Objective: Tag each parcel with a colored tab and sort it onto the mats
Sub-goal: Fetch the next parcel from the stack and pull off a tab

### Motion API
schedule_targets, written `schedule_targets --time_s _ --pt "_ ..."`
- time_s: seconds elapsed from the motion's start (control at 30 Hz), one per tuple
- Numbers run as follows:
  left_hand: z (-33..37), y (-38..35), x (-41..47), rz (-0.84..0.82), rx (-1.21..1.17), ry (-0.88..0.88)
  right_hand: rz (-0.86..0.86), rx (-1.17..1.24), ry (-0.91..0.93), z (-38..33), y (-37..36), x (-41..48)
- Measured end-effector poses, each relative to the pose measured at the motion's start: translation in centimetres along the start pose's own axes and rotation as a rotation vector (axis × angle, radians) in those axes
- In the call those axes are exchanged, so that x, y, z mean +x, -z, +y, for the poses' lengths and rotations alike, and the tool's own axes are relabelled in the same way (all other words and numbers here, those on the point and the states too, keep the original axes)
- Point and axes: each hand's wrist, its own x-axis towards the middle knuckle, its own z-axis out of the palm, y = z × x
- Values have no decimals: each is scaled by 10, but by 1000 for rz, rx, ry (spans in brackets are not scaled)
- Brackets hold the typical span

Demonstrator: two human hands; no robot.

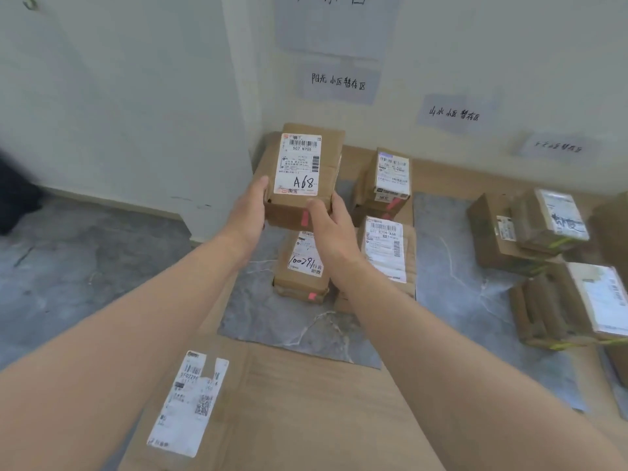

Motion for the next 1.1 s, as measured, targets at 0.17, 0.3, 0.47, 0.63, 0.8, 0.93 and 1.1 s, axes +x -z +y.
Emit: schedule_targets --time_s 0.17,0.3,0.47,0.63,0.8,0.93,1.1 --pt "-20 -23 70 3 -9 -16 125 22 -64 13 -15 74" --pt "-42 -34 103 -17 -28 44 150 63 -124 39 -13 107" --pt "-58 -45 115 -67 -78 41 204 98 -203 51 -11 128" --pt "-53 -50 107 -133 -42 21 220 122 -231 55 -9 135" --pt "-47 -43 90 -169 -62 11 240 102 -262 39 -8 109" --pt "-35 -26 57 -151 -66 57 265 104 -210 18 3 80" --pt "-13 -6 2 -128 -82 22 238 139 -154 -8 3 14"
